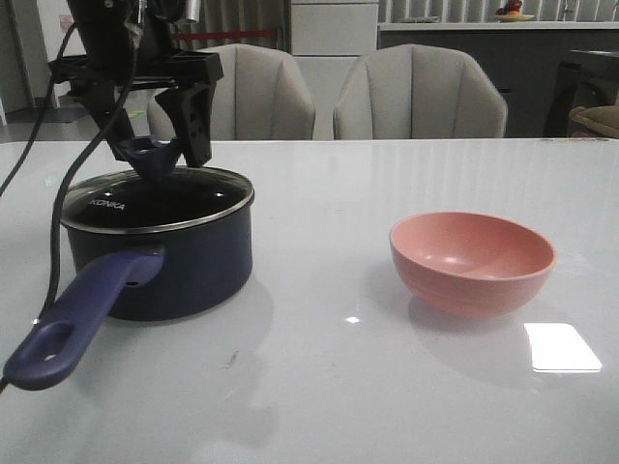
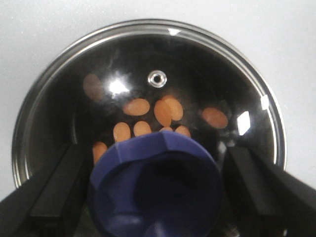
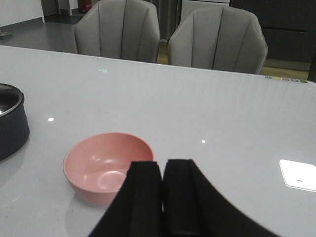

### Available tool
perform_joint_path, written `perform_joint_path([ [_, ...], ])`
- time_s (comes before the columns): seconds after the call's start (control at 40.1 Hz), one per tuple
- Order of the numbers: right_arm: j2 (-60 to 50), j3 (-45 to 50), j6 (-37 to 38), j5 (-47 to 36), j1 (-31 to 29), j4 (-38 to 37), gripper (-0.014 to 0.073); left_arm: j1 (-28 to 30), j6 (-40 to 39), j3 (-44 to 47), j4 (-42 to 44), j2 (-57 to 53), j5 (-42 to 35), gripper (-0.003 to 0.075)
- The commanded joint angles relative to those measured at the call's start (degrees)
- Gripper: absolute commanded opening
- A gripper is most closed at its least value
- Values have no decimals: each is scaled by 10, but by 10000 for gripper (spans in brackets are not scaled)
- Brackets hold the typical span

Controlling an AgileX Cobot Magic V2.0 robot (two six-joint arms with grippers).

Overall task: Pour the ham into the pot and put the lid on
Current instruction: 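Lift the glass lid and lower it onto the pot, then release the lid knob and raise the left gripper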

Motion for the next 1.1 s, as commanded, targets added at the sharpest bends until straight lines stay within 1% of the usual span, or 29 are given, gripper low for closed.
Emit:
perform_joint_path([
  [0.0, 5, -16, -6, -49, 0, 0, 146, -3, 0, -17, -4, -32, 2, 608],
  [0.1, 5, -16, -6, -49, 0, 0, 146, -3, 0, -22, 3, -32, 20, 607],
  [0.25, 5, -16, -6, -49, 0, 0, 146, -3, 0, -39, 23, -42, 21, 606],
  [0.449, 5, -16, -6, -49, 0, 0, 146, -3, 0, -42, 0, -90, 14, 606],
  [0.574, 5, -16, -6, -49, 0, 0, 146, -3, 0, -28, 9, -135, 10, 606],
  [0.649, 5, -16, -6, -49, 0, 0, 146, -3, 0, -1, 14, -177, -4, 606],
  [0.774, 5, -16, -6, -49, 0, 0, 146, -3, 0, 70, 10, -255, -46, 606],
  [1.073, 5, -16, -6, -49, 0, 0, 146, -3, 0, 295, 7, -447, -141, 606],
])
